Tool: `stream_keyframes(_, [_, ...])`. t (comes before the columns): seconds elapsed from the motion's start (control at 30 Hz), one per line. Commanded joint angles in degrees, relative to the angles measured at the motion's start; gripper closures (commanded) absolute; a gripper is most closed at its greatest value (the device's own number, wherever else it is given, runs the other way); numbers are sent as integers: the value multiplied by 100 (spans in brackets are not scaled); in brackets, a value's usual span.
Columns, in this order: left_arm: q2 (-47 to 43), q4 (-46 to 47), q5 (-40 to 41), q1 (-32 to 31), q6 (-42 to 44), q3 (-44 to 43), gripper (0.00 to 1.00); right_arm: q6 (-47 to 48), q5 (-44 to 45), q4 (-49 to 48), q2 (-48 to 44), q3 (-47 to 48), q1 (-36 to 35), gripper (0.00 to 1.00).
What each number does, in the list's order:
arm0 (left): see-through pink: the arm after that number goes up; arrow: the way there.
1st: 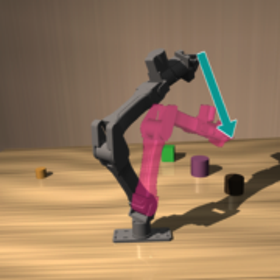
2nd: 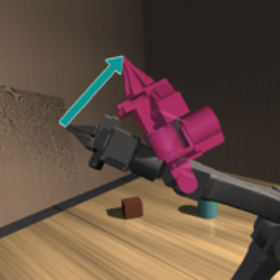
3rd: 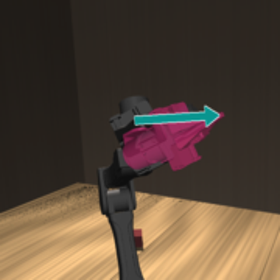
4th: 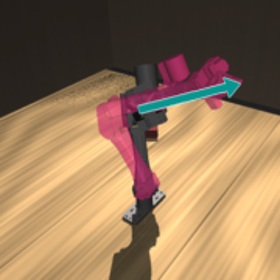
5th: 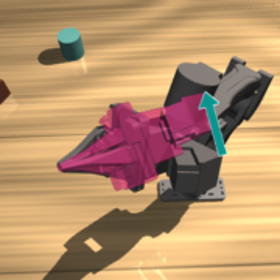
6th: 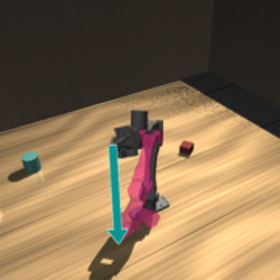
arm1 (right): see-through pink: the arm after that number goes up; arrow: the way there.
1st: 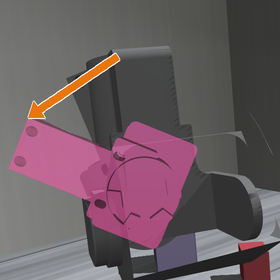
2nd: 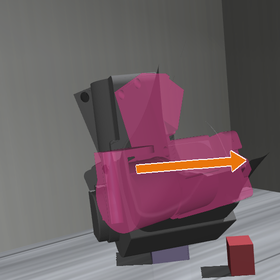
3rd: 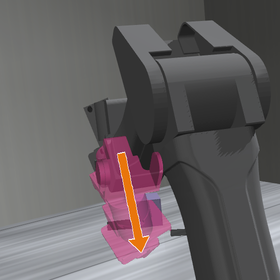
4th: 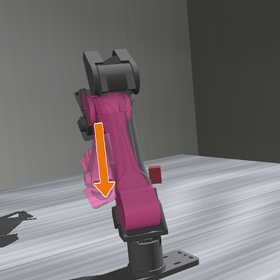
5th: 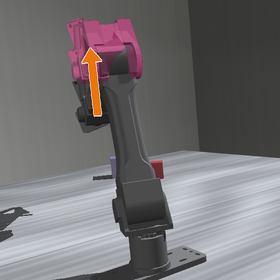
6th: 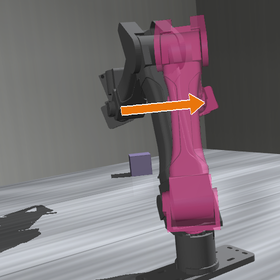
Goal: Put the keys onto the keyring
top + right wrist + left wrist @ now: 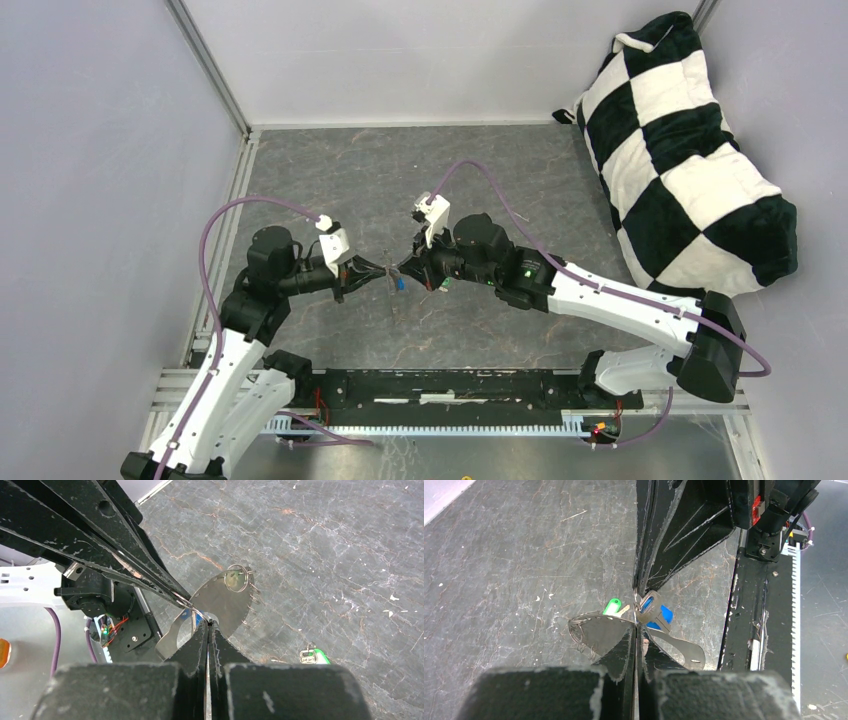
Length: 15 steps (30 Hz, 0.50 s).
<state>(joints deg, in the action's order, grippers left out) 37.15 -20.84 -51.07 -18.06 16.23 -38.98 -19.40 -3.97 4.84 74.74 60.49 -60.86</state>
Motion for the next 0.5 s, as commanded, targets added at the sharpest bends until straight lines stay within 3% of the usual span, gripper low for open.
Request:
stream_keyframes(0.0, [-132,302,-195,14,152,13,98,-58,121,-109,-82,-102,106,100])
stream_keyframes(0.47, [-180,721,-372,20,-147,55,98,-35,-486,-21,-35,-96,178,100])
